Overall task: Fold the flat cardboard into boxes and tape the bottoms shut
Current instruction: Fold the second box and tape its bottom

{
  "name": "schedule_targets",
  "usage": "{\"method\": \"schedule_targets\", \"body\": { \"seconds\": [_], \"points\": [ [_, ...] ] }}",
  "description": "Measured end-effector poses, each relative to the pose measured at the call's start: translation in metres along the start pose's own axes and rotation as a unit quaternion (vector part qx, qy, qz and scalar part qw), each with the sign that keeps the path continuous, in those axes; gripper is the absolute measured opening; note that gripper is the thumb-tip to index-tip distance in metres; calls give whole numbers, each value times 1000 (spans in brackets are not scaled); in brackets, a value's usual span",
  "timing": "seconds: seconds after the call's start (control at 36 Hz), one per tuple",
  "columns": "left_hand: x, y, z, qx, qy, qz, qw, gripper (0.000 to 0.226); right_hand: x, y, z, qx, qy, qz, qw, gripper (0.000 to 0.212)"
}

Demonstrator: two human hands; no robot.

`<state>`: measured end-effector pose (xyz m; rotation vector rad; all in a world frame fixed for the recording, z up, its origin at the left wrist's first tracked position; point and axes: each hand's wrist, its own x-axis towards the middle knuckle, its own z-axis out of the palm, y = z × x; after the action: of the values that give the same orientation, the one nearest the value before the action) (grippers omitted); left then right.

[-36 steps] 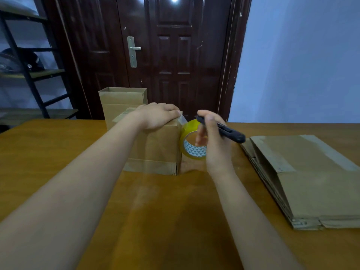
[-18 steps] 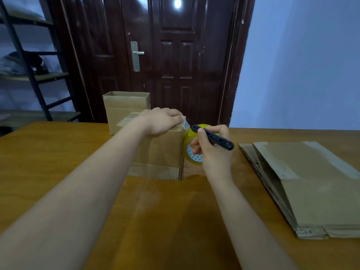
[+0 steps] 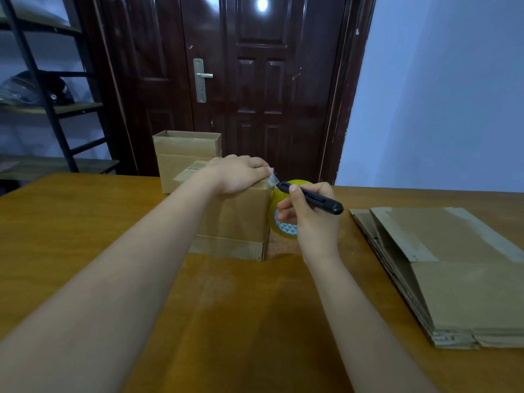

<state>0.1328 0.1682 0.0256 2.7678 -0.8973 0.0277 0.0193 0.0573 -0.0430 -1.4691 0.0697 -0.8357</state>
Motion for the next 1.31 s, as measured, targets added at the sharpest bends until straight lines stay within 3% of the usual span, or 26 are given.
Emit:
{"method": "schedule_targets", "body": {
  "seconds": [1.06,1.22,1.31],
  "points": [
    [-2,1,-1,-11,-3,-4,1000,47,4,-9,-9,5,-20,55,998,10],
    [-3,1,-1,-13,-3,-2,1000,47,4,-9,-14,14,52,-7,999,17],
    [-3,2,-2,-11,-2,1,1000,47,5,-11,-16,-4,87,-84,993,11]
  ]
}}
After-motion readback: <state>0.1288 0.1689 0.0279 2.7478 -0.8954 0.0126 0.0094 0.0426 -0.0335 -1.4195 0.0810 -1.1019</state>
